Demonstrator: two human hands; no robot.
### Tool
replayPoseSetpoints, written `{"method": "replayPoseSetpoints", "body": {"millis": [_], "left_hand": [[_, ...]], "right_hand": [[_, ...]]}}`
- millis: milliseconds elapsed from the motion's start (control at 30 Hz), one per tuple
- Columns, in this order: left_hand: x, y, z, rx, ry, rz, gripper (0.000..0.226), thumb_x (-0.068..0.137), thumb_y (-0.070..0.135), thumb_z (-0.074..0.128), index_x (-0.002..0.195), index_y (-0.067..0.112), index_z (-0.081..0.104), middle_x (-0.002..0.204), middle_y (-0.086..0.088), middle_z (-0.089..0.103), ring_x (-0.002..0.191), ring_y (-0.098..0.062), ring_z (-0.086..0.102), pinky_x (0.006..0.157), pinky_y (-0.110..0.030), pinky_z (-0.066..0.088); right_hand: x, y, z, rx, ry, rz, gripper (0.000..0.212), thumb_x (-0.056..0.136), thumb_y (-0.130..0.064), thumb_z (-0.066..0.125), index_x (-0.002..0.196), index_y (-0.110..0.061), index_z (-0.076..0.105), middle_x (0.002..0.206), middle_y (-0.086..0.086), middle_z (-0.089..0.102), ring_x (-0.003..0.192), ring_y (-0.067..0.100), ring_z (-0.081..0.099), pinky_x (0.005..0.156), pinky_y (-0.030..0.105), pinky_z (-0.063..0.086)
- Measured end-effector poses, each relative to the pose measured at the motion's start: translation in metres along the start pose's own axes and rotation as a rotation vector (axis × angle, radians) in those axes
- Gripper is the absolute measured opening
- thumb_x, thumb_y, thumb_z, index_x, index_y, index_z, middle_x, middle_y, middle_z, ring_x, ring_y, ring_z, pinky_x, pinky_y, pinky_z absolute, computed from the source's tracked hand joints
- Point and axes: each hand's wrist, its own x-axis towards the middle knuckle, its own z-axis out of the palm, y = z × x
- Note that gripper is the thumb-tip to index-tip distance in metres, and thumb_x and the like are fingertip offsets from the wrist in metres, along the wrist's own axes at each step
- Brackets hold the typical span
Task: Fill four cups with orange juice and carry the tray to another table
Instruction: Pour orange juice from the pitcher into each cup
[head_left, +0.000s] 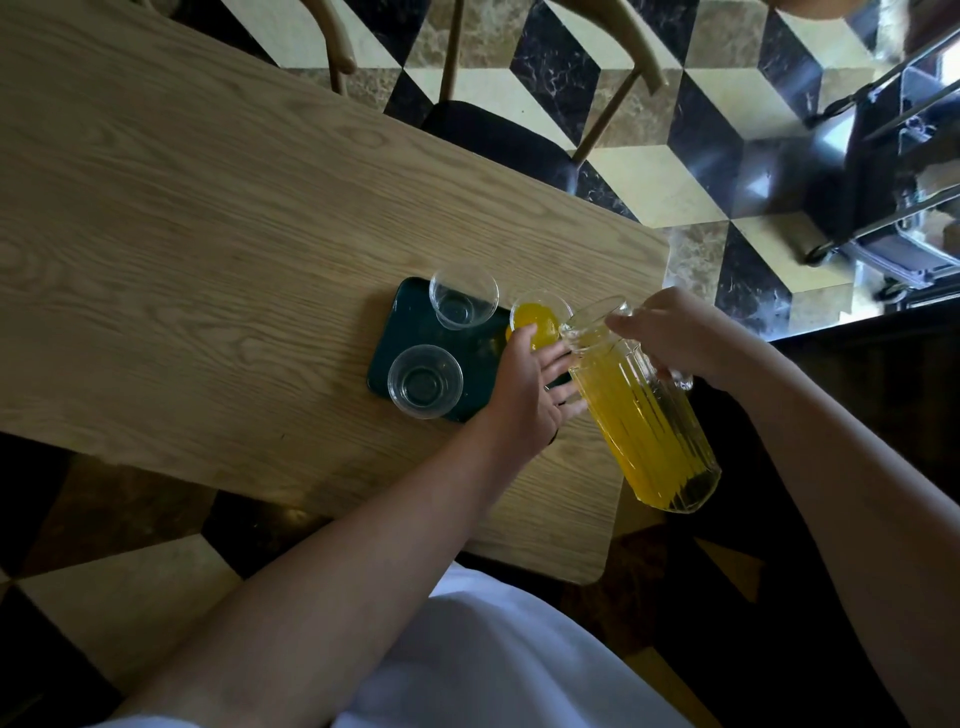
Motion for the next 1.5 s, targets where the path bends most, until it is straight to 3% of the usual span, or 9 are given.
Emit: {"method": "replayPoseSetpoints", "body": {"millis": [167, 300, 567, 733, 867, 1067, 1400, 1500], "left_hand": [[-0.007, 0.002, -0.001, 0.004, 0.0, 0.0, 0.065, 0.104, 0.056, 0.038, 0.144, 0.007, 0.054, 0.155, -0.015, 0.049, 0.144, -0.041, 0.043, 0.117, -0.059, 0.035], [-0.012, 0.006, -0.008, 0.013, -0.013, 0.015, 0.067, 0.103, 0.056, 0.039, 0.146, 0.006, 0.053, 0.156, -0.016, 0.049, 0.14, -0.042, 0.048, 0.117, -0.06, 0.035], [-0.022, 0.016, -0.033, 0.067, 0.0, 0.091, 0.064, 0.105, 0.054, 0.033, 0.144, 0.007, 0.055, 0.156, -0.018, 0.047, 0.142, -0.042, 0.044, 0.113, -0.056, 0.04], [-0.025, 0.021, -0.046, 0.057, 0.01, 0.152, 0.062, 0.104, 0.054, 0.034, 0.132, 0.007, 0.063, 0.147, -0.018, 0.055, 0.134, -0.043, 0.05, 0.115, -0.057, 0.037], [-0.027, 0.028, -0.049, 0.008, 0.023, 0.137, 0.054, 0.104, 0.053, 0.036, 0.112, 0.011, 0.068, 0.15, -0.016, 0.051, 0.141, -0.047, 0.04, 0.107, -0.058, 0.04], [-0.027, 0.038, -0.058, -0.052, -0.013, 0.115, 0.065, 0.104, 0.054, 0.033, 0.141, 0.006, 0.057, 0.153, -0.017, 0.049, 0.143, -0.049, 0.039, 0.117, -0.064, 0.032], [-0.024, 0.054, -0.061, -0.079, -0.013, 0.111, 0.067, 0.105, 0.055, 0.031, 0.145, 0.005, 0.053, 0.153, -0.017, 0.05, 0.135, -0.046, 0.049, 0.115, -0.062, 0.036], [-0.021, 0.056, -0.064, -0.098, -0.021, 0.108, 0.066, 0.104, 0.056, 0.033, 0.142, 0.006, 0.056, 0.146, -0.017, 0.056, 0.129, -0.044, 0.055, 0.111, -0.061, 0.04]], "right_hand": [[-0.005, -0.005, -0.001, -0.043, 0.003, -0.002, 0.045, 0.094, -0.036, 0.061, 0.065, -0.003, 0.053, 0.05, 0.011, 0.052, 0.038, 0.021, 0.048, 0.041, 0.021, 0.037], [-0.008, -0.012, 0.001, -0.068, -0.023, -0.011, 0.04, 0.094, -0.04, 0.059, 0.068, -0.01, 0.055, 0.062, 0.009, 0.058, 0.05, 0.021, 0.054, 0.05, 0.026, 0.045], [-0.008, -0.034, 0.017, 0.015, -0.019, -0.054, 0.044, 0.094, -0.035, 0.063, 0.066, -0.003, 0.053, 0.056, 0.016, 0.053, 0.044, 0.023, 0.049, 0.055, 0.034, 0.041], [-0.002, -0.047, 0.022, 0.077, -0.064, -0.067, 0.045, 0.093, -0.035, 0.065, 0.064, -0.003, 0.052, 0.058, 0.017, 0.052, 0.052, 0.027, 0.051, 0.061, 0.041, 0.044], [0.001, -0.059, 0.028, 0.051, -0.054, -0.08, 0.044, 0.09, -0.034, 0.066, 0.066, 0.002, 0.056, 0.057, 0.019, 0.054, 0.046, 0.026, 0.051, 0.058, 0.04, 0.044], [0.009, -0.076, 0.033, 0.009, -0.071, -0.083, 0.046, 0.092, -0.036, 0.066, 0.069, 0.003, 0.058, 0.058, 0.02, 0.055, 0.05, 0.027, 0.052, 0.062, 0.041, 0.046], [0.031, -0.095, 0.039, -0.067, -0.07, -0.042, 0.044, 0.092, -0.036, 0.067, 0.062, -0.006, 0.054, 0.045, 0.003, 0.049, 0.036, 0.018, 0.046, 0.051, 0.028, 0.041], [0.035, -0.099, 0.041, -0.118, -0.087, -0.048, 0.042, 0.093, -0.037, 0.064, 0.063, -0.009, 0.053, 0.05, 0.005, 0.052, 0.039, 0.018, 0.048, 0.047, 0.024, 0.042]]}}
